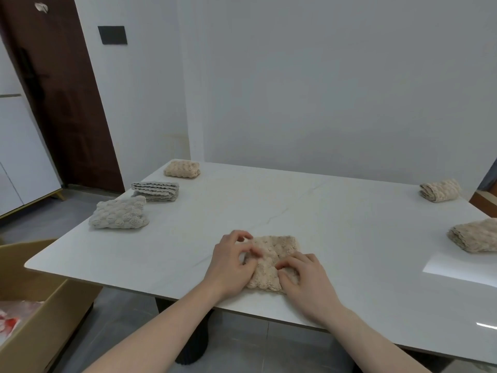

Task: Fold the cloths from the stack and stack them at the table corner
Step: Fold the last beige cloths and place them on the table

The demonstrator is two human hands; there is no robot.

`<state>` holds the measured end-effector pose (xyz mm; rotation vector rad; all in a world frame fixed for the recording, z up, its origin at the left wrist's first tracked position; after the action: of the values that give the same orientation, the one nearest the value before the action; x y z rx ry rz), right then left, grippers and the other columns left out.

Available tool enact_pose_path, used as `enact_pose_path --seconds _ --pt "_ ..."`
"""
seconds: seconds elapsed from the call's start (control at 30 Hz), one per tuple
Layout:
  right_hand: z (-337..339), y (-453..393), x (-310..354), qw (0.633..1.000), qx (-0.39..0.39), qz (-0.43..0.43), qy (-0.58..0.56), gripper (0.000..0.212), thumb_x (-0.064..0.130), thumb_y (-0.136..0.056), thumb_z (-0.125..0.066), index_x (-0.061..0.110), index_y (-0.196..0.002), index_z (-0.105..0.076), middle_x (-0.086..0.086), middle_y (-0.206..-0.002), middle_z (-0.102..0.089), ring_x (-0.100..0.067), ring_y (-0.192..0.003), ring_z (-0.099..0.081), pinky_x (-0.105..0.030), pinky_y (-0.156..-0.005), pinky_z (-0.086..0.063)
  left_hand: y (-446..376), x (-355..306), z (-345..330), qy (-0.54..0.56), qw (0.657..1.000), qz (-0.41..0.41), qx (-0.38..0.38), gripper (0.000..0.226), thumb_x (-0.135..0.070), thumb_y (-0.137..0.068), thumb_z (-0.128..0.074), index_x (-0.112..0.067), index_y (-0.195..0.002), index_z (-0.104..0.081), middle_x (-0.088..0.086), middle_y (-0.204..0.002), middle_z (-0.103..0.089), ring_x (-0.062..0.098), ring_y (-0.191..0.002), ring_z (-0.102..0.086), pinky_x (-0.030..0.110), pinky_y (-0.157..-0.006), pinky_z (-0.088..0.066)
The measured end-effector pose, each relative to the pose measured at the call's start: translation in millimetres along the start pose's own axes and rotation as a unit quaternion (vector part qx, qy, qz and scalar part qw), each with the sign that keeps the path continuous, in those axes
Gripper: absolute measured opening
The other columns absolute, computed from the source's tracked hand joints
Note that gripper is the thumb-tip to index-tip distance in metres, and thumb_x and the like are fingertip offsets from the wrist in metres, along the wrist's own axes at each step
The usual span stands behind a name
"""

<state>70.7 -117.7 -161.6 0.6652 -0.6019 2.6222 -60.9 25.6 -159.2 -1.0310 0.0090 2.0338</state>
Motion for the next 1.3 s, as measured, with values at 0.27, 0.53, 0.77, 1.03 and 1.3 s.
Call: enact_pose_path --seconds 0.27,0.53,0.77,1.03,1.3 --pt "18.9 -14.3 -11.4 0.984 0.036 -0.121 -0.126 0.012 0.035 -0.087 -0.067 0.039 -0.086 -0.078 0.029 -0.087 -0.073 0.011 -0.087 -0.064 -0.017 -0.079 -0.049 -2.1 6.7 -2.6 -0.006 0.998 0.055 0.024 0.020 -0.043 -0.090 -0.057 -0.044 -0.087 -0.077 -0.031 -0.120 -0.053 -0.003 -0.120 -0.039 0.031 -0.109 -0.029" --pt "28.6 -23.3 -39.8 0.956 -0.106 -0.186 -0.202 0.018 0.038 -0.087 -0.069 0.039 -0.105 -0.067 0.022 -0.100 -0.072 -0.007 -0.077 -0.073 -0.042 -0.086 -0.059 -8.8 24.5 6.5 0.106 0.984 0.134 -0.051 0.026 -0.048 -0.090 -0.071 -0.036 -0.110 -0.060 -0.021 -0.122 -0.055 0.003 -0.116 -0.053 0.032 -0.103 -0.044" --pt "17.9 -21.4 -36.1 0.966 -0.080 -0.212 -0.123 0.054 0.053 -0.087 -0.066 0.032 -0.136 -0.053 0.019 -0.114 -0.064 -0.014 -0.105 -0.065 -0.036 -0.094 -0.049 -22.1 22.4 -0.9 -0.031 0.984 0.176 0.007 0.069 -0.059 -0.083 -0.062 -0.031 -0.143 -0.043 -0.018 -0.128 -0.059 0.012 -0.115 -0.058 0.041 -0.110 -0.041" --pt "11.0 -36.1 -44.4 0.941 0.039 -0.258 -0.217 0.035 0.024 -0.075 -0.078 0.027 -0.110 -0.074 0.011 -0.085 -0.078 -0.007 -0.081 -0.074 -0.030 -0.079 -0.059 -22.8 22.6 -3.1 -0.013 0.978 0.192 0.082 0.062 -0.046 -0.084 -0.065 -0.035 -0.142 -0.049 -0.019 -0.107 -0.060 0.011 -0.106 -0.057 0.041 -0.113 -0.037" --pt "20.6 -25.3 -38.8 0.931 -0.026 -0.194 -0.308 0.028 0.000 -0.084 -0.068 0.024 -0.091 -0.079 0.008 -0.088 -0.078 -0.013 -0.069 -0.062 -0.017 -0.064 -0.049 -29.6 18.0 -3.8 0.106 0.981 0.156 0.055 0.007 -0.030 -0.073 -0.069 -0.035 -0.070 -0.074 -0.016 -0.048 -0.053 0.005 -0.057 -0.053 0.028 -0.067 -0.045"
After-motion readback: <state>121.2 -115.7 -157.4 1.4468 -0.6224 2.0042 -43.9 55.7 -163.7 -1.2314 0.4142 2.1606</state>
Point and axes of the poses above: each hand's wrist, its own y-axis away from the middle knuckle, its own z-axis out of the back of the hand, x = y × z, the point moved 7 cm from there along -y, towards the middle knuckle
